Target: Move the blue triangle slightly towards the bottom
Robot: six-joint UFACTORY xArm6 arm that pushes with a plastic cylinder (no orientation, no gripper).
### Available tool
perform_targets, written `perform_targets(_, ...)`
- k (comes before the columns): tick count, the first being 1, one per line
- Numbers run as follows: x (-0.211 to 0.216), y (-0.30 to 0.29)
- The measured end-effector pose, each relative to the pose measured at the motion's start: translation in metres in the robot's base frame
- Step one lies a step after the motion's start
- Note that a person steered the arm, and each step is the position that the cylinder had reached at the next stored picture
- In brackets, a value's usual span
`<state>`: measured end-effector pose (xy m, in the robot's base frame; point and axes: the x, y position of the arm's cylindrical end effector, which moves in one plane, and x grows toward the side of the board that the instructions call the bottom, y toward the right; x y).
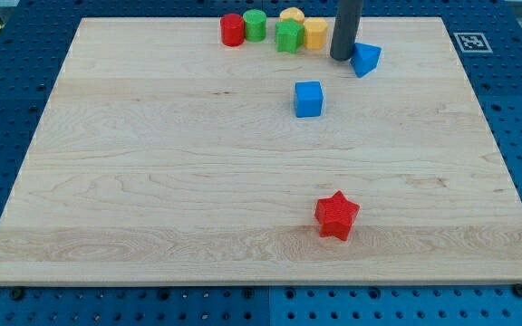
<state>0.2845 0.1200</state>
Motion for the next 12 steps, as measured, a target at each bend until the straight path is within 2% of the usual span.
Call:
perform_targets(2, 0.001, 0.002)
perform_targets(4, -0.018, 0.003)
perform_targets(5, -0.018, 0.029)
perform_targets(7, 0.008, 0.043)
perform_targets(10, 0.026, 0.038)
perform_targets(12, 0.026, 0.058)
